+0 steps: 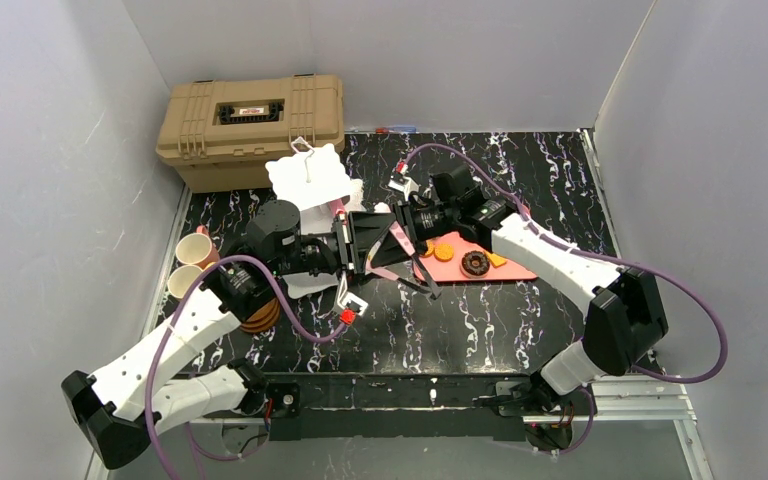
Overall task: Serve the afternoon tea
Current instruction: Adjust the clamp.
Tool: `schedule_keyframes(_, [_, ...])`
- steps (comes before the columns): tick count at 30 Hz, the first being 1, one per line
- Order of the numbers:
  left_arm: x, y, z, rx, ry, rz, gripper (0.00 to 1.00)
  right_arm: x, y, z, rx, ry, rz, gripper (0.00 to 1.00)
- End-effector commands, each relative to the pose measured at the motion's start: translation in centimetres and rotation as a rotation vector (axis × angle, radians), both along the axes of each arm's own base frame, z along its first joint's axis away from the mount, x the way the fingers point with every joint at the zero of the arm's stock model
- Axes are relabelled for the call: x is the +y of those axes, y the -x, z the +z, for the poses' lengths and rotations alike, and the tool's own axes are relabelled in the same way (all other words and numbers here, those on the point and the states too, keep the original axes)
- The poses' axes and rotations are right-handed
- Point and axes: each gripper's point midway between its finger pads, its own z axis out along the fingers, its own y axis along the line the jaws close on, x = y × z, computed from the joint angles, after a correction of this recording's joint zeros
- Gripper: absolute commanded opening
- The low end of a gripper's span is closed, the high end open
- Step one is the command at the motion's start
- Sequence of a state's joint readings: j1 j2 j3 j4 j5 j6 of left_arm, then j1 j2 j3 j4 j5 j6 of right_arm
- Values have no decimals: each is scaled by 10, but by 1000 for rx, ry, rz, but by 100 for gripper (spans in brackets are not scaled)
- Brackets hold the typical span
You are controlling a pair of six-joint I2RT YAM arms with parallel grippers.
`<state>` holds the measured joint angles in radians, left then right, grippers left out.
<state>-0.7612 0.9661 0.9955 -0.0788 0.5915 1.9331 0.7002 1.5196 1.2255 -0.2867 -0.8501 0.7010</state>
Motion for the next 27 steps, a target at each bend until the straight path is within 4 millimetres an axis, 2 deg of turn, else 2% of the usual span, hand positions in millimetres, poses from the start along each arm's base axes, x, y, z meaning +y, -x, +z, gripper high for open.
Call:
schedule_keyframes(1, [10,18,94,-192,205,-27,0,-4,6,-10,-12,15,3,8])
schedule_keyframes(3, [11,18,89,-168,205,-29,0,-1,5,-3,-19,-11,2,13])
schedule_keyframes(4, [12,20,85,-152,202,-30,0,2,3,3,-32,-33,2,18])
schedule_keyframes(8, [18,25,65,-55,188,-24,0,6,-19,44,-136,-123,-29,55])
schedule_keyframes(11, [24,29,46,63,167,-13,0,1,-38,84,-222,-227,-74,75])
schedule_keyframes(12, [26,31,40,130,164,-3,0,-4,-47,95,-244,-257,-101,94])
schedule_keyframes(13, [28,33,37,190,166,6,0,-10,-53,110,-288,-294,-121,98])
schedule_keyframes(15, [33,34,32,331,182,33,0,-25,-67,126,-355,-327,-179,98])
schedule_keyframes(18, [39,39,30,566,229,74,0,-55,-88,134,-518,-325,-277,98])
schedule_keyframes(20, [42,41,32,735,279,107,0,-75,-93,139,-661,-338,-317,98])
schedule_keyframes(22, [44,41,31,913,317,158,0,-89,-91,145,-808,-341,-322,99])
schedule_keyframes(24, [47,42,33,1104,361,218,0,-96,-76,152,-985,-355,-254,98])
schedule_keyframes(27, [47,51,29,1271,374,241,0,-99,-26,159,-1133,-481,-32,98])
